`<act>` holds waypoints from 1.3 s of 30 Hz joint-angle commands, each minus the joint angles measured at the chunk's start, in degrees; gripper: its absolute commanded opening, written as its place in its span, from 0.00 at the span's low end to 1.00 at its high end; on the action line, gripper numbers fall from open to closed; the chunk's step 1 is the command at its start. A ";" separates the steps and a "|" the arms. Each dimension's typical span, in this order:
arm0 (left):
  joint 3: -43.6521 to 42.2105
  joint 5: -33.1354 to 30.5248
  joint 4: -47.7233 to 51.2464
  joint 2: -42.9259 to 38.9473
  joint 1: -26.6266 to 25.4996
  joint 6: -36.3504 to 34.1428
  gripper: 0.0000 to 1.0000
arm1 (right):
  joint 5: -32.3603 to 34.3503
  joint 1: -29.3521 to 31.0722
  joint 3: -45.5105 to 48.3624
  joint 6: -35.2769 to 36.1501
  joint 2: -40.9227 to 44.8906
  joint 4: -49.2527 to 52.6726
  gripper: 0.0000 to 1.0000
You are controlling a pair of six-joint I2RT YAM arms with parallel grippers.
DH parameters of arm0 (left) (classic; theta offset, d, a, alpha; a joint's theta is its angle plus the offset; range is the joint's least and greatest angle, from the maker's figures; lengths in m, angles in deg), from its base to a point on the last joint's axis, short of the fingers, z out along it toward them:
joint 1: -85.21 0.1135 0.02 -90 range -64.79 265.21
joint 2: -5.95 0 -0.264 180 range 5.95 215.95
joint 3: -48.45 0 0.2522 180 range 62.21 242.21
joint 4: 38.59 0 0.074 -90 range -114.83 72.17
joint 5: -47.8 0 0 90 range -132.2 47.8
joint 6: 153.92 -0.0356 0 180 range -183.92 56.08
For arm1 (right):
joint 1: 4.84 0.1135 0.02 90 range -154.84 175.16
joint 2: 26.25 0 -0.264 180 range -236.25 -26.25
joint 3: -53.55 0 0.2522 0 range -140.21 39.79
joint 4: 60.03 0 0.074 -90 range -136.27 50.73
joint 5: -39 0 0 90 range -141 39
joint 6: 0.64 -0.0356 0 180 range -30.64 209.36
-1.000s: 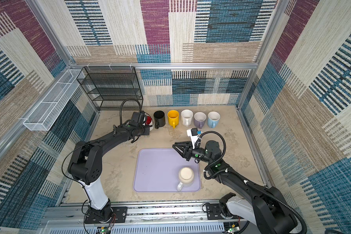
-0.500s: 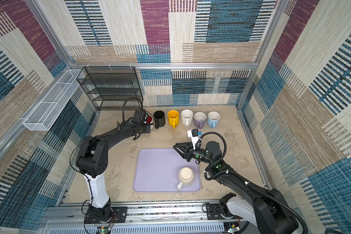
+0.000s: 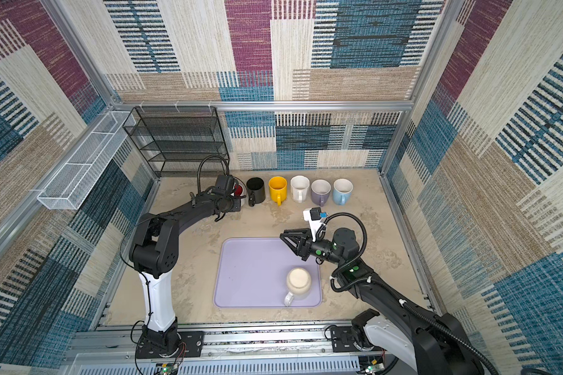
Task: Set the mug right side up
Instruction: 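Lower the white mug upright onto the table with the left gripper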
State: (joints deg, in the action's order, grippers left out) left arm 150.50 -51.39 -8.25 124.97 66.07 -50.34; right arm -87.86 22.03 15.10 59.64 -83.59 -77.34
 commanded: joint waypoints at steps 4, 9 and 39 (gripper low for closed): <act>3.14 -0.86 -0.61 1.82 0.30 -0.56 0.00 | 0.68 -0.07 0.11 0.92 0.67 0.67 0.33; 4.32 -0.63 0.33 2.62 0.28 -0.54 0.00 | 0.91 -0.16 0.25 0.90 0.86 0.80 0.33; 7.31 0.66 4.78 4.09 0.40 -1.19 0.15 | 0.84 -0.15 -0.62 1.18 0.03 0.85 0.33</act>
State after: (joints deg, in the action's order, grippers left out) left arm 157.17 -50.87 -3.86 128.84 66.40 -50.38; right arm -86.85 21.82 15.08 60.74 -83.48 -75.13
